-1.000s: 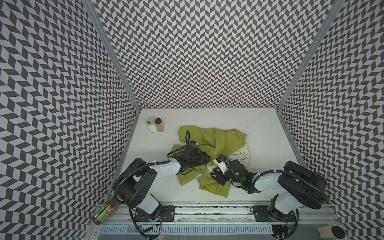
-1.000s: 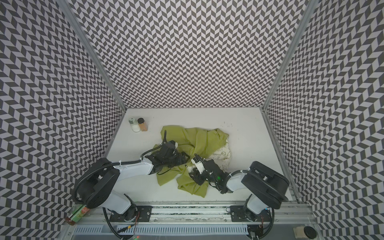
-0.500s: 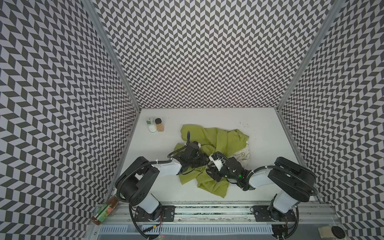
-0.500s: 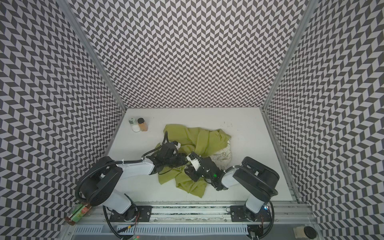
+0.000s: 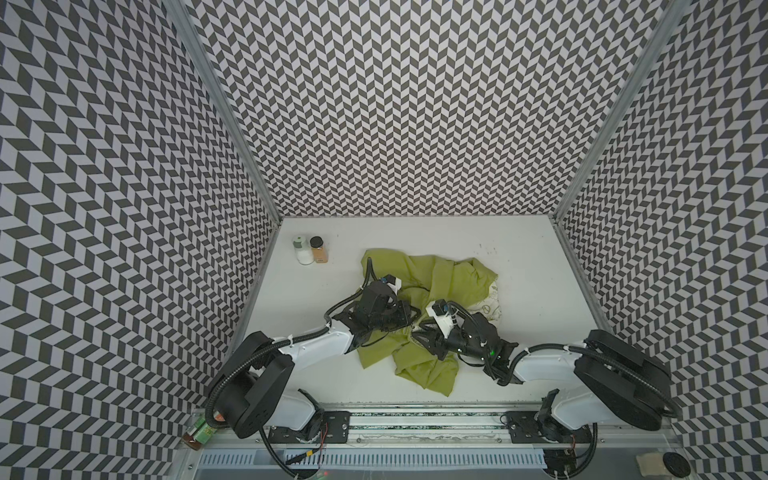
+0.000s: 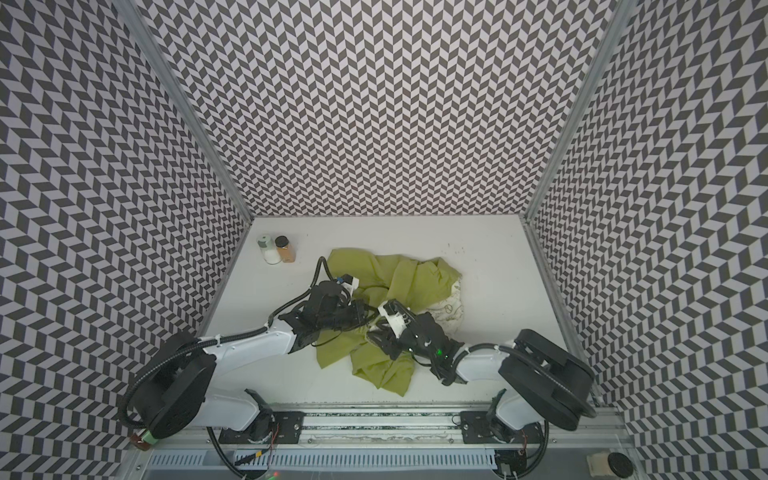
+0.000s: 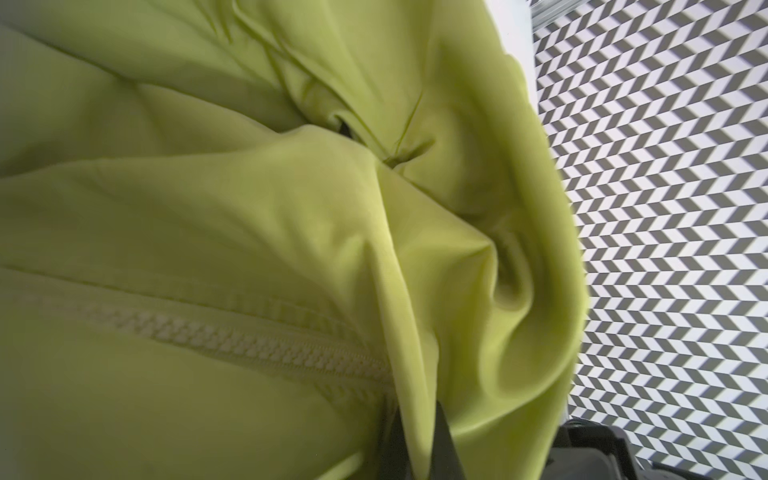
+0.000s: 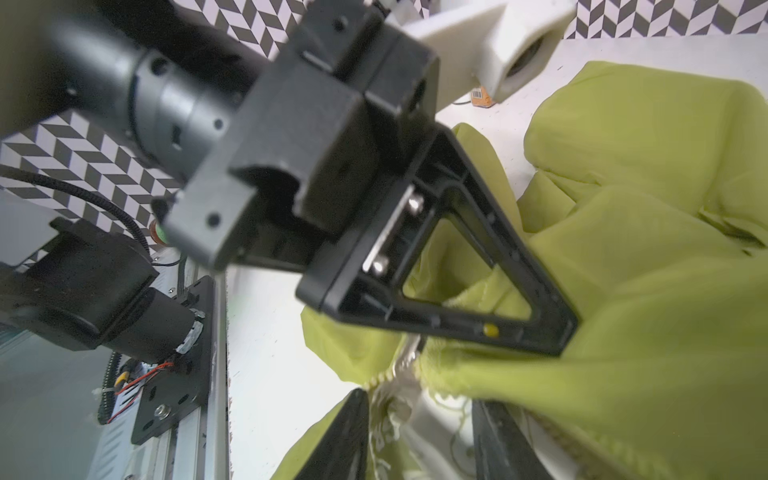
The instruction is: Zip up the jacket
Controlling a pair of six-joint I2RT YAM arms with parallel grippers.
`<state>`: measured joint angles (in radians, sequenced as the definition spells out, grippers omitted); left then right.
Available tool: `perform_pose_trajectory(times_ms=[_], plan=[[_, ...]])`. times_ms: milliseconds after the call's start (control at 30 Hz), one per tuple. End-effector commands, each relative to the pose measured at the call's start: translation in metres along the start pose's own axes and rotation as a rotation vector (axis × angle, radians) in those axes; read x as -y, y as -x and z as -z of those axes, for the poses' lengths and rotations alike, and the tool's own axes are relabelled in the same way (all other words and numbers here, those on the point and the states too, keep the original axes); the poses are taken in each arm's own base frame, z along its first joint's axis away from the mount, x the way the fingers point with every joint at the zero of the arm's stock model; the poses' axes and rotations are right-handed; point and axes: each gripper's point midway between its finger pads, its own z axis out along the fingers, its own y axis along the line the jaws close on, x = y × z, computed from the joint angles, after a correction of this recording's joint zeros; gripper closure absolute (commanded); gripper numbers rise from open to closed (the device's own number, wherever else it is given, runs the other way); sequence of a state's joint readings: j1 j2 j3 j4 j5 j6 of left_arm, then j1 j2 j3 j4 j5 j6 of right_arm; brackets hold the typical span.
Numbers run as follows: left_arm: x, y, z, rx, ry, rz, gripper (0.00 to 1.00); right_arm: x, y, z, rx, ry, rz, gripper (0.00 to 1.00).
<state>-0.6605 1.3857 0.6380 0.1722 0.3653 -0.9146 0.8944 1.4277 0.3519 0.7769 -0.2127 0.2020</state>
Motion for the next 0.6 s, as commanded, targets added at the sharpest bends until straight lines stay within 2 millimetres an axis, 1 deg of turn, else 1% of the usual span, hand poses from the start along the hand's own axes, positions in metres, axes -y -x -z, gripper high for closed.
perform_pose_trajectory(times_ms=[0,67,100,200,300,400,467,567], plan=[[0.008,0.004,0.013,0.007,-0.022,0.003,1.00,0.014,-0.007,0.011,0.005,-0.083,0.008,0.61],[0.013,0.007,0.019,0.020,-0.031,-0.001,1.00,0.017,-0.007,0.010,-0.008,-0.100,0.021,0.62],[0.015,0.007,0.022,0.025,-0.034,-0.001,1.00,0.016,-0.005,0.009,-0.011,-0.091,0.030,0.63],[0.020,0.009,0.028,0.039,-0.045,0.002,1.00,0.012,0.008,0.006,0.008,-0.078,0.049,0.65],[0.023,0.008,0.031,0.039,-0.057,0.007,1.00,0.002,0.022,0.005,0.050,-0.033,0.059,0.66],[0.027,0.008,0.034,0.038,-0.071,0.011,1.00,-0.006,0.032,-0.002,0.053,0.000,0.069,0.68],[0.029,0.008,0.035,0.037,-0.074,0.011,1.00,-0.013,0.039,-0.004,0.068,0.023,0.077,0.71],[0.027,0.006,0.036,0.030,-0.073,0.016,1.00,-0.020,0.048,-0.002,0.095,0.034,0.093,0.76]])
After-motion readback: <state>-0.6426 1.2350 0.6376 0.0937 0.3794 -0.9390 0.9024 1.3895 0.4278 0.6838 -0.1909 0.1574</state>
